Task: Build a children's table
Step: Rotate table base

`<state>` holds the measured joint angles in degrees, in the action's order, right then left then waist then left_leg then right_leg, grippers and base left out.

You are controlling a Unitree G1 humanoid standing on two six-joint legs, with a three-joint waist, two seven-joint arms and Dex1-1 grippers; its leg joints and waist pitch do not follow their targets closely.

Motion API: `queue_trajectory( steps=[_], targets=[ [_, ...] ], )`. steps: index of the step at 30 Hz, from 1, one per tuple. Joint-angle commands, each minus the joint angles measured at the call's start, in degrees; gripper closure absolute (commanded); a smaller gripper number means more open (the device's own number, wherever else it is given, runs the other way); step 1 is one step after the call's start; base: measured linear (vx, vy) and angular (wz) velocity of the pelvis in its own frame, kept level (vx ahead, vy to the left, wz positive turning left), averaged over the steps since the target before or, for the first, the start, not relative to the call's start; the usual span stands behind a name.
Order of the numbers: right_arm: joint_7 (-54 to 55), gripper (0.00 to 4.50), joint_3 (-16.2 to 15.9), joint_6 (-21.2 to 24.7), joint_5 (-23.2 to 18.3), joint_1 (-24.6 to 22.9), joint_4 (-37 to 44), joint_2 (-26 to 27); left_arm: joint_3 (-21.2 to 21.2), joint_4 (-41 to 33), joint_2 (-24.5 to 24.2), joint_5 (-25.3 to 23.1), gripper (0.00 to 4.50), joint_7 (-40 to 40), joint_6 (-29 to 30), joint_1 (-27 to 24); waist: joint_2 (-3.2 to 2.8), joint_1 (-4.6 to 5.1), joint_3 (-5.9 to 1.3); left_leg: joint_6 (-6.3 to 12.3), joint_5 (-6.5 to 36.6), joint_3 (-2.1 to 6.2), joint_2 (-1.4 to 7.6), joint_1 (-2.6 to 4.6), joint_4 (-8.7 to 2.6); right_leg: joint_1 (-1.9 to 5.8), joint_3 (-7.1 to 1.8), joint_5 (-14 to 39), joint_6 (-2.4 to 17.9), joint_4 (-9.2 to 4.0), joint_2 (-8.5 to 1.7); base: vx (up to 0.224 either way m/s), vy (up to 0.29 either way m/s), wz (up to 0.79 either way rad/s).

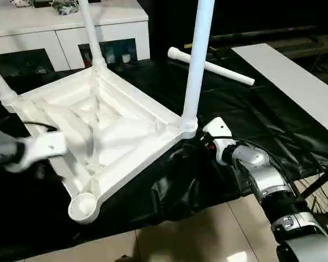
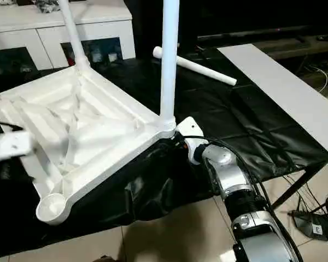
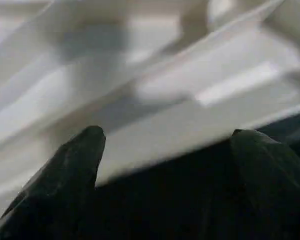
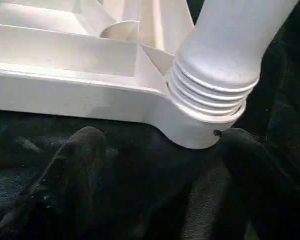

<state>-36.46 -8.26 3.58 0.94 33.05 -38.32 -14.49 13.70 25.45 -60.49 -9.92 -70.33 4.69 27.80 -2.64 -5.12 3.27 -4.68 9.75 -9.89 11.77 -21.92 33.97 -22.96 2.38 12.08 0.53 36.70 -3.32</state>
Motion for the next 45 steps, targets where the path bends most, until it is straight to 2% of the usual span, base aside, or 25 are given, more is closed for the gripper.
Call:
queue_trajectory(
  steps=[1, 3, 4, 6, 9, 12, 13, 14, 15, 16, 19, 23, 25, 27, 29, 30, 31, 32, 37, 41, 45],
  targets=[
    [-1.47, 0.54, -0.18, -0.07, -0.39, -0.45, 2.01, -0.34, -0.74, 0.19, -0.77, -0.62, 0.03, -1.18, 0.28, 0.68, -0.83, -0.08, -4.08, -1.58, 14.28, 0.48, 1.06, 1.3, -3.9, 2.3, -2.33, 5.77, 12.9, -4.08, -3.8, 0.0, 0.0, 0.0],
    [-2.69, 0.54, -0.33, -0.07, -1.04, -0.75, 2.76, -0.34, -0.9, 0.06, -1.45, -0.59, 0.03, -2.05, 0.72, 0.69, -0.91, -0.11, -4.09, -1.28, 13.4, 0.42, 1.13, 1.27, -3.86, 2.26, -2.28, 3.74, 13.36, -3.92, -3.75, 0.0, 0.0, 0.0],
    [-8.27, 0.54, -1.44, 0.5, -3.33, -2.47, 6.43, -0.73, -0.62, -0.65, -2.6, -0.56, 0.03, -3.7, 0.86, 0.28, -0.99, -0.19, -4.18, -1.09, 12.93, 0.42, 1.08, 1.22, -3.79, 2.41, -2.24, 2.56, 13.59, -3.82, -3.74, 0.0, 0.0, 0.0],
    [-10.99, 0.54, -2.18, 0.92, -4.2, -3.35, 8.01, -1.08, -0.12, -0.92, -2.9, -0.87, 0.03, -4.1, 0.3, -0.07, -0.96, -0.25, -4.22, -0.28, 12.83, 0.45, 1.17, 1.1, -3.78, 2.48, -2.12, 1.31, 13.49, -3.69, -3.67, 0.0, 0.0, 0.0],
    [-13.67, 0.54, -3.14, 1.41, -4.71, -4.26, 9.14, -1.6, 2.57, -0.44, -2.82, -3.8, 0.03, -3.6, -0.63, -0.88, -0.99, -0.18, -4.07, -0.16, 13.76, 0.47, 1.26, 1.19, -3.9, 2.33, -2.19, 2.73, 13.62, -3.94, -3.81, 0.0, 0.0, 0.0],
    [-16.14, 0.54, -3.41, 2.74, -6.36, -5.12, 11.0, -1.37, 4.58, 2.0, 0.3, -5.56, 0.03, -0.15, -4.08, -0.71, -1.25, -0.28, -3.96, -0.99, 15.92, 0.49, 1.27, 1.47, -3.99, 2.17, -2.3, 5.98, 13.68, -4.25, -3.94, 0.0, 0.0, 0.0],
    [-17.1, 0.54, -3.78, 3.16, -6.7, -5.49, 11.77, -1.4, 5.13, 2.61, 1.14, -5.94, 0.03, 0.27, -4.92, -0.74, -1.19, -0.43, -3.96, -1.16, 16.06, 0.51, 1.35, 1.49, -4.01, 2.2, -2.34, 6.21, 13.6, -4.27, -4.02, 0.0, 0.0, 0.0],
    [-18.4, 0.54, -4.46, 3.66, -7.02, -6.03, 12.7, -1.46, 6.16, 3.33, 1.9, -6.89, 0.03, 0.55, -5.74, -0.81, -1.38, -0.5, -3.99, -1.23, 16.22, 0.57, 1.35, 1.4, -4.01, 2.26, -2.31, 5.95, 13.42, -4.21, -3.96, 0.0, 0.0, 0.0],
    [-18.48, 0.54, -4.51, 3.69, -7.03, -6.07, 12.77, -1.47, 6.24, 3.38, 1.95, -6.97, 0.03, 0.56, -5.8, -0.82, -1.38, -0.5, -3.99, -1.23, 16.22, 0.57, 1.35, 1.4, -4.01, 2.26, -2.31, 5.95, 13.42, -4.21, -3.96, 0.0, 0.0, 0.0],
    [-18.58, 0.54, -4.82, 3.52, -6.77, -6.25, 12.98, -1.49, 6.82, 3.5, 2.42, -7.61, 0.03, 0.88, -6.18, -0.74, -1.1, -0.46, -3.93, -1.26, 16.63, 0.62, 1.33, 1.29, -4.12, 2.32, -2.34, 6.57, 13.24, -4.28, -4.05, 0.0, 0.0, 0.0],
    [-18.0, 0.54, -4.59, 3.73, -6.35, -6.37, 13.2, -1.41, 7.09, 4.05, 3.42, -8.31, 0.03, 1.62, -6.63, -0.27, -1.05, -0.46, -3.94, -1.53, 16.55, 0.65, 1.24, 1.41, -4.09, 2.17, -2.37, 7.84, 13.21, -4.4, -4.04, 0.0, 0.0, 0.0],
    [-16.29, 0.54, -3.86, 3.87, -5.88, -5.75, 12.31, -0.92, 7.86, 6.85, 5.1, -9.21, 0.03, 3.19, -10.22, 0.75, -1.11, -0.71, -3.96, -1.69, 16.94, 0.61, 1.22, 1.56, -4.01, 1.97, -2.45, 9.02, 12.88, -4.55, -4.08, 0.0, 0.0, 0.0],
    [-11.2, 0.54, -3.33, 3.58, -3.75, -4.39, 9.22, -0.24, 5.57, 9.93, 8.25, -5.88, 0.03, 4.15, -11.46, 1.93, -0.71, -0.88, -3.94, -1.8, 16.83, 0.55, 1.2, 1.61, -4.02, 1.89, -2.44, 9.66, 12.75, -4.59, -4.1, 0.0, 0.0, 0.0],
    [-8.43, 0.54, -2.9, 3.28, -2.77, -3.53, 7.3, 0.27, 5.15, 10.49, 8.84, -4.96, 0.2, 3.67, -11.94, 2.21, -0.92, -1.08, -3.96, -2.23, 16.7, 0.46, 1.08, 1.78, -3.91, 1.63, -2.5, 10.83, 13.09, -4.72, -4.29, 0.0, 0.0, 0.0],
    [-5.11, 0.54, -2.23, 3.27, -2.13, -2.2, 4.65, 1.07, 4.81, 11.14, 9.34, -3.98, 0.3, 2.42, -12.95, 2.37, -1.01, -1.27, -4.07, -2.79, 16.51, 0.6, 1.24, 1.47, -3.99, 1.74, -2.52, 10.7, 12.91, -4.46, -4.35, 0.0, 0.0, 0.0],
    [-3.59, 0.54, -1.9, 2.26, -1.89, -1.6, 3.45, 1.55, 4.6, 11.16, 9.7, -3.28, 0.41, 1.63, -13.03, 2.29, -0.76, -1.2, -4.09, -2.88, 16.84, 0.62, 1.25, 1.42, -4.08, 1.78, -2.46, 10.16, 12.44, -4.37, -4.28, 0.0, 0.0, 0.0],
    [-3.59, 0.54, -1.9, 2.26, -1.89, -1.6, 3.45, 1.55, 4.6, 11.16, 9.7, -3.28, 0.51, 1.63, -13.03, 2.29, -0.86, -1.21, -4.2, -2.77, 16.68, 0.65, 1.25, 1.49, -4.03, 1.84, -2.46, 9.38, 12.38, -4.24, -4.29, 0.0, 0.0, 0.0],
    [-0.51, 0.54, -1.04, 1.0, -1.88, -0.01, 0.65, 2.69, 4.32, 11.73, 10.88, -1.57, 0.64, -1.21, -12.14, 2.34, -0.91, -1.24, -4.2, -2.63, 16.43, 0.62, 1.27, 1.48, -3.98, 1.82, -2.47, 8.82, 12.31, -4.24, -4.29, 0.0, 0.0, 0.0],
    [2.44, 0.54, -0.7, -0.22, -1.01, 2.01, -2.87, 3.59, 5.07, 12.85, 11.54, -1.67, 1.04, -4.38, -10.92, 2.98, -0.93, -1.18, -4.31, -2.47, 14.44, 0.53, 1.22, 1.26, -3.89, 2.0, -2.37, 5.82, 12.98, -3.91, -4.25, 0.0, 0.0, 0.0],
    [3.81, 0.54, -0.39, -1.05, -0.86, 4.1, -5.37, 4.35, 6.17, 10.08, 10.74, -1.63, 1.37, -8.24, -4.88, 3.36, -1.02, -0.96, -4.32, -2.34, 14.06, 0.5, 1.23, 1.23, -3.87, 2.15, -2.36, 4.29, 13.26, -3.7, -4.24, 0.0, 0.0, 0.0],
    [3.75, 0.54, -0.62, -2.38, -0.47, 5.04, -6.93, 4.32, 5.14, 3.68, 11.63, 0.29, 1.59, -9.35, 3.18, 2.22, -0.88, -0.76, -4.27, -1.96, 13.7, 0.44, 1.25, 1.18, -3.8, 2.3, -2.37, 3.98, 13.7, -3.76, -4.29, 0.0, 0.0, 0.0]
  ],
)
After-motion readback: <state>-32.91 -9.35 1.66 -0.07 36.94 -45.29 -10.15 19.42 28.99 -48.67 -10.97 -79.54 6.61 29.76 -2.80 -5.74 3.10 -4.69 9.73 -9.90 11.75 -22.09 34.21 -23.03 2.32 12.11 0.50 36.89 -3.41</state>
